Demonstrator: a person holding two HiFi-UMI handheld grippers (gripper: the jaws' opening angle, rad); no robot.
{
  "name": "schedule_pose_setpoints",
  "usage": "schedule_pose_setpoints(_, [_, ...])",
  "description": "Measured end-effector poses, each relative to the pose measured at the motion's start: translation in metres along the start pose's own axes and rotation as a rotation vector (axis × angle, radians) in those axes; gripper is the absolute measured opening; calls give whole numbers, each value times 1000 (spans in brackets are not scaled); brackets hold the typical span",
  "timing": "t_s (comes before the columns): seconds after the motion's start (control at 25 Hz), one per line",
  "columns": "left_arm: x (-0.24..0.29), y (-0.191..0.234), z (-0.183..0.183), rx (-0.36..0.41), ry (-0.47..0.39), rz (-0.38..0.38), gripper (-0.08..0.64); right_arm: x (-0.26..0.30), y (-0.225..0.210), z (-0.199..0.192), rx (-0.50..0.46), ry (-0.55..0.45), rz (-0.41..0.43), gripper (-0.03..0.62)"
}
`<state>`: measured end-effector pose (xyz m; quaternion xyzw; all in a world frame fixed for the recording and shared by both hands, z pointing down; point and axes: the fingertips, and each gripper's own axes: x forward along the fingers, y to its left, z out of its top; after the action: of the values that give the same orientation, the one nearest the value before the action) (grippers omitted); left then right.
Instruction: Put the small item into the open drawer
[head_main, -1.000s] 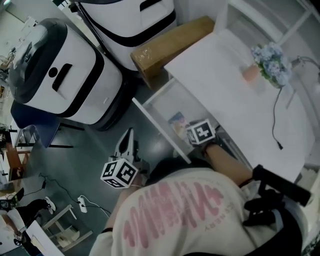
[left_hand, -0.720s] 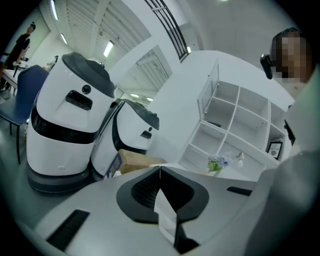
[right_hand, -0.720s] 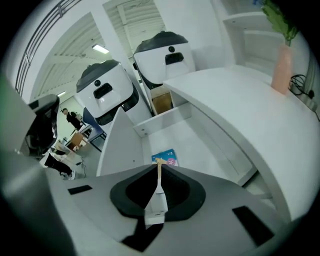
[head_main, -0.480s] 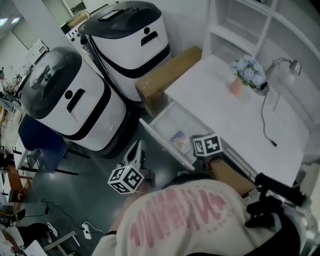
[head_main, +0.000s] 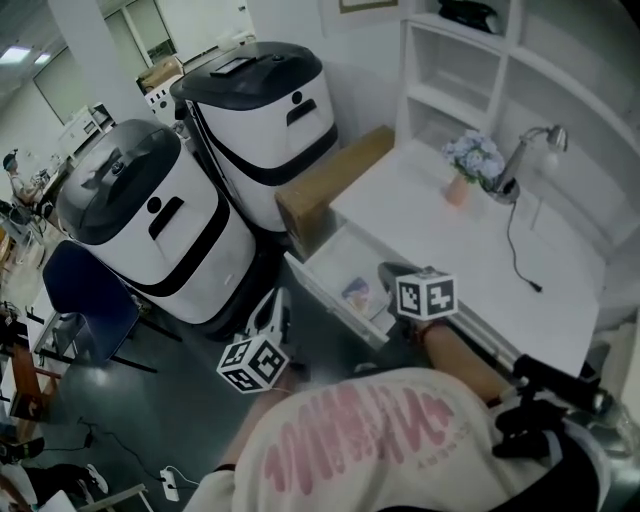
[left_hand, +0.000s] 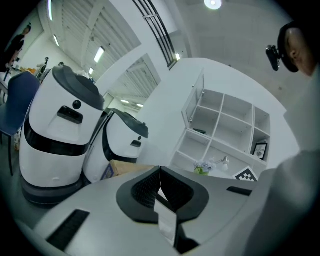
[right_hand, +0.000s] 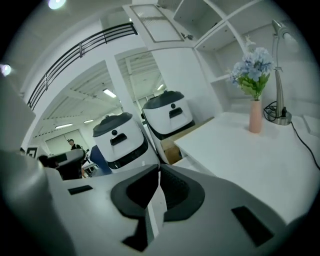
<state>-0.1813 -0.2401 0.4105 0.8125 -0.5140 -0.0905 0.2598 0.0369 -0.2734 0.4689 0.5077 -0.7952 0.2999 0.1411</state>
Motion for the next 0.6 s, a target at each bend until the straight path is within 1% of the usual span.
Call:
schedule_pose_setpoints(0.12, [-13,-7,7,2,-16,-17,31,-20,14,18,4,-86,8,29])
schedule_pose_setpoints(0.24, [-25,-15,13,16,-34,-34,31,-40,23,27,4,-155,7,29])
schedule_pose_setpoints(0.4, [-41,-28,19,46,-61,-57,31,-61,31,28,3,-195,9,29])
schedule_pose_setpoints(0.6, [-59,-37,17,59,-62,-63,31,-84,40,27,-9,-245,0,29])
